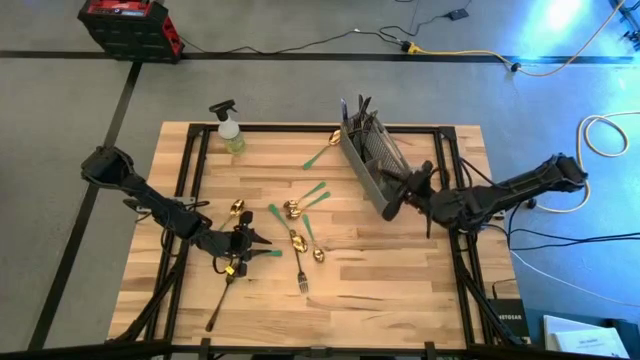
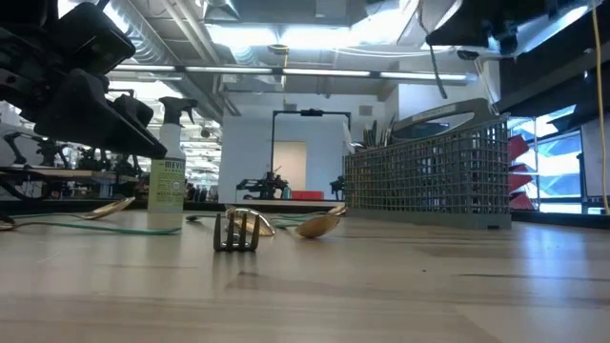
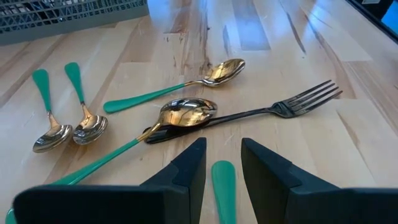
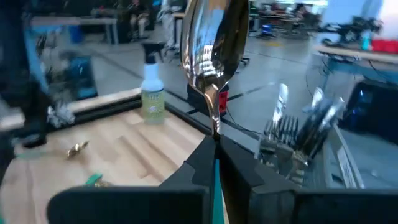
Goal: Sort silverware
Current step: Put the green spoon into the silverware basket
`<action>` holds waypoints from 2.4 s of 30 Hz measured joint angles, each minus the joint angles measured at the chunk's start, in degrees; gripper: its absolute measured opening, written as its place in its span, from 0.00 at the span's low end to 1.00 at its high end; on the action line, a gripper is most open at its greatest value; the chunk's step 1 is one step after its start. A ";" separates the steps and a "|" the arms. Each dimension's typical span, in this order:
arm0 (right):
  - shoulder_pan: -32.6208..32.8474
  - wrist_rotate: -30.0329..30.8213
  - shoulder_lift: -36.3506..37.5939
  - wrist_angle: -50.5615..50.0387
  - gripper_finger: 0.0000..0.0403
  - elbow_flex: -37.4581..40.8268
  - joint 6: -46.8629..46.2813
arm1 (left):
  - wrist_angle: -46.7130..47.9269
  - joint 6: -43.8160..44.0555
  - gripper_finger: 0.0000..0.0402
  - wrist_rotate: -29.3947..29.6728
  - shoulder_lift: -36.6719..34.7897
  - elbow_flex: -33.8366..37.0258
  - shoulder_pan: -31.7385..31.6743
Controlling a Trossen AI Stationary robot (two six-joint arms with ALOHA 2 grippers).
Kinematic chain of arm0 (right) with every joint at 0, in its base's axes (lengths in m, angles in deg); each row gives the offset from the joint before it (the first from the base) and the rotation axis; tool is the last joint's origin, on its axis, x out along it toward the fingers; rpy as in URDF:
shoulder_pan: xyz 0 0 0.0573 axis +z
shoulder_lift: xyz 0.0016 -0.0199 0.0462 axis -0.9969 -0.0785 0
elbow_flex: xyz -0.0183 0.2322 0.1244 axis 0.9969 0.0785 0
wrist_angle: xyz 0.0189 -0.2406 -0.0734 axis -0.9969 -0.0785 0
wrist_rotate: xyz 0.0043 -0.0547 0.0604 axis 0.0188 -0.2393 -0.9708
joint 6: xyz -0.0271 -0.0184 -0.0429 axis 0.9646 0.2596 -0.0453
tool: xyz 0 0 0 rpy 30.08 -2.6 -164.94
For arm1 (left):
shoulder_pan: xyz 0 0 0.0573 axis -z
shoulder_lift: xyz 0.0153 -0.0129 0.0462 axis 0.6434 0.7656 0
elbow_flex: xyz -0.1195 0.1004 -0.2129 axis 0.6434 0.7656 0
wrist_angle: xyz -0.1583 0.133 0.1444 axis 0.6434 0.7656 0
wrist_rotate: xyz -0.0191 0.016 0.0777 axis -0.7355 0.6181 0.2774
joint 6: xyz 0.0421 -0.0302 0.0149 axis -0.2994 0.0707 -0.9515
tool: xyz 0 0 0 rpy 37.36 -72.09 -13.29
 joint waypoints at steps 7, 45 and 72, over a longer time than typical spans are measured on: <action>-2.71 0.21 -0.04 5.29 0.00 4.32 -5.09 | 0.00 -0.02 0.21 0.12 0.00 0.00 0.00; 12.91 30.11 -16.10 20.21 0.00 5.18 -3.20 | 1.01 1.38 0.21 0.52 -0.02 0.00 0.00; 11.32 30.76 -8.74 -16.63 0.00 5.18 -39.44 | 0.92 0.17 0.21 1.65 -0.02 0.00 0.00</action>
